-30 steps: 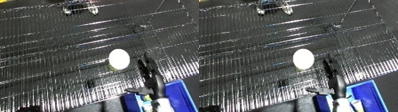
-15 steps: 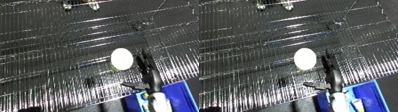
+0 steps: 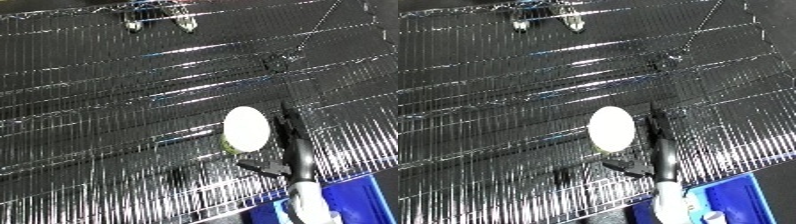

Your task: Pick up the object and place it into the box

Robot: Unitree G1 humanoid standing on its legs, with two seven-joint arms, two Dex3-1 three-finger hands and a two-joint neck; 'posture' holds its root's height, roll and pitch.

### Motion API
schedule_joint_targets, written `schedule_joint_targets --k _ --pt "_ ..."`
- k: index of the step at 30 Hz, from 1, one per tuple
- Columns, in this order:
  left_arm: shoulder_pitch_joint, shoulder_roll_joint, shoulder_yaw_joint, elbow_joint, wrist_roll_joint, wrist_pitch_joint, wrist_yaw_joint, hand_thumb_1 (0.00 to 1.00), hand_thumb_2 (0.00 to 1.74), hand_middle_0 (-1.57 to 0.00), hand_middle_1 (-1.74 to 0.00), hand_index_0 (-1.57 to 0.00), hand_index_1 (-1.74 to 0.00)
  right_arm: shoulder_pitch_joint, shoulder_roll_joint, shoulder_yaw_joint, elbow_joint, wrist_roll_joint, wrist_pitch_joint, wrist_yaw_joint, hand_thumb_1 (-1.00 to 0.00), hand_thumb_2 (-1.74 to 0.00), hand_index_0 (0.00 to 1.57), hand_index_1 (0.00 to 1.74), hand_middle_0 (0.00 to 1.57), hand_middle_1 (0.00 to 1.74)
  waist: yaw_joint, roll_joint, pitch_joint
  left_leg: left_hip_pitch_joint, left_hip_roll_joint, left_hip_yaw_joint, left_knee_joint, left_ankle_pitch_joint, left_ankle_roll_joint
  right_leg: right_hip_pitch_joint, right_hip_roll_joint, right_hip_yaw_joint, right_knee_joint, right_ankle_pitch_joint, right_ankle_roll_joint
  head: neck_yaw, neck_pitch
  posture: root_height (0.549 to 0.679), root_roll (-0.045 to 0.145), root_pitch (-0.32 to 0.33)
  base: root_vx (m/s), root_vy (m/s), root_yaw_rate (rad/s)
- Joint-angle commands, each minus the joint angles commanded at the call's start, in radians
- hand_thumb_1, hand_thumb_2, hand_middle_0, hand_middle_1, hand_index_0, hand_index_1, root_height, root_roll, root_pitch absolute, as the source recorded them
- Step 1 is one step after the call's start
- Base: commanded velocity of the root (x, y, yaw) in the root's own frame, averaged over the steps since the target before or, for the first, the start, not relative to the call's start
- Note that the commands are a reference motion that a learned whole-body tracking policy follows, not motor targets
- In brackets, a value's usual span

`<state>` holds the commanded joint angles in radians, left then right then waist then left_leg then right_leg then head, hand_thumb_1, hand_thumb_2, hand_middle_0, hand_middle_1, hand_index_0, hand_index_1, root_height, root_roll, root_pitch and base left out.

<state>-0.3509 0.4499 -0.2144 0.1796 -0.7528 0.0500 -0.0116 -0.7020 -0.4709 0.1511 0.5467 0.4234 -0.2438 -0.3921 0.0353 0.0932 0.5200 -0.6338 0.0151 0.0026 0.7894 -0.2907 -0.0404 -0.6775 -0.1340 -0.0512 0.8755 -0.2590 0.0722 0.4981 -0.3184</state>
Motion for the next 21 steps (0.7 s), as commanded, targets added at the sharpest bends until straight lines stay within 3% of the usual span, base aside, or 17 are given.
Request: schedule_joint_targets --k 15,21 --pt "-0.012 0.005 -0.027 -0.009 -0.026 -0.008 0.012 1.00 1.74 -1.57 -1.74 -1.57 -1.74 -0.095 -0.008 0.056 0.080 0.018 -0.005 -0.010 -0.85 -1.48 1.33 1.48 1.33 1.48 0.020 0.016 0.000 0.001 -0.012 -0.008 -0.016 0.005 0.0035 -0.004 0.0037 -0.008 0.000 -0.006 -0.0094 0.044 0.013 0.624 0.056 0.135 -0.012 0.002 0.037" --pt "-0.002 0.006 -0.022 -0.009 -0.030 -0.016 0.001 1.00 1.74 -1.57 -1.74 -1.57 -1.74 -0.086 -0.012 0.055 0.080 0.012 -0.012 -0.023 -0.85 -1.48 1.33 1.48 1.33 1.48 0.019 0.009 0.000 0.033 -0.010 -0.011 -0.043 0.013 0.0027 0.026 0.0071 -0.011 -0.021 -0.004 -0.0115 0.050 0.015 0.628 0.056 0.125 -0.010 0.003 -0.009"
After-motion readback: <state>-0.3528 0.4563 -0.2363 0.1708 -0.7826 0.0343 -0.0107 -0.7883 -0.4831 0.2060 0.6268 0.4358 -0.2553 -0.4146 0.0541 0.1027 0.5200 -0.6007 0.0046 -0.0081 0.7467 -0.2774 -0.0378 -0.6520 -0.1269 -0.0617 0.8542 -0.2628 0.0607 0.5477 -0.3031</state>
